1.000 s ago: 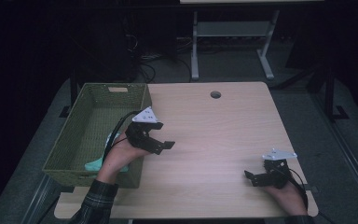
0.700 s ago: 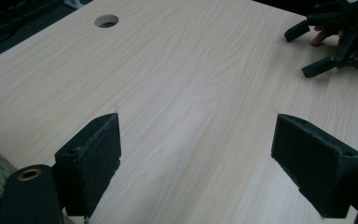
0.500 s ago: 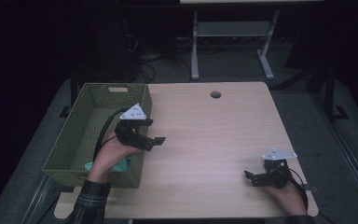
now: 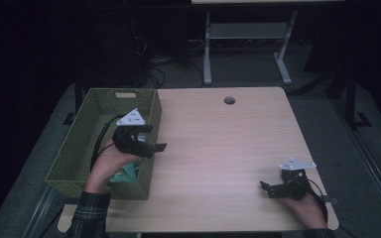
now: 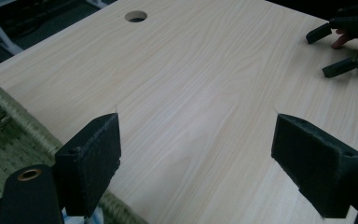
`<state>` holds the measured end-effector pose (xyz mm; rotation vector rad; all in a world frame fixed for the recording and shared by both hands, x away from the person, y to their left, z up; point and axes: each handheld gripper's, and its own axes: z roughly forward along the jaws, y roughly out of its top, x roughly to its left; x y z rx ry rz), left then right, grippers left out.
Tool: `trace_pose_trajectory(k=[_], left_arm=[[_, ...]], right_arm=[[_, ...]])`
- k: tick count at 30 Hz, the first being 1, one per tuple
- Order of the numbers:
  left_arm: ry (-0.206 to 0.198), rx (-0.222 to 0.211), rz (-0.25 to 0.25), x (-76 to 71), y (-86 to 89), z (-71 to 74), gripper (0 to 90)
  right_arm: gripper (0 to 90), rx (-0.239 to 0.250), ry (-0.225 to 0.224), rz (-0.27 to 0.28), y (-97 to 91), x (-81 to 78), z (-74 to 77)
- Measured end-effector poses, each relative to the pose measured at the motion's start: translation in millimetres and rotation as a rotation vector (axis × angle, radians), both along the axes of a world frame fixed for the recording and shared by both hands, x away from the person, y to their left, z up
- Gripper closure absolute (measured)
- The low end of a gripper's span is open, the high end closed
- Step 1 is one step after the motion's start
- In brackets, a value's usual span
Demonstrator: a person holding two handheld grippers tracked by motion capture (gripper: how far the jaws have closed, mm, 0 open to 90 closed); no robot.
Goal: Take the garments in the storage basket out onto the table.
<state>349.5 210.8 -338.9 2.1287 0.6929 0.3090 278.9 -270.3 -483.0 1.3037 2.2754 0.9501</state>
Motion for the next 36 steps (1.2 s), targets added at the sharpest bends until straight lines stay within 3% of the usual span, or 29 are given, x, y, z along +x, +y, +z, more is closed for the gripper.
trace_pose_trajectory(k=[22, 30, 36], left_arm=[[0.005, 0.026, 0.088, 2.1, 42.4, -3.5, 14.9], [0.017, 0.049, 0.123, 3.2, 56.4, -7.9, 14.9], [0.024, 0.042, 0.142, 5.3, 66.2, -14.7, 14.9]], right_arm=[[1.0, 0.000, 0.000, 0.000, 0.0, 0.0, 0.1], [1.0, 0.000, 0.000, 0.000, 0.0, 0.0, 0.0], [1.0, 0.000, 0.000, -0.001, 0.0, 0.0, 0.0]])
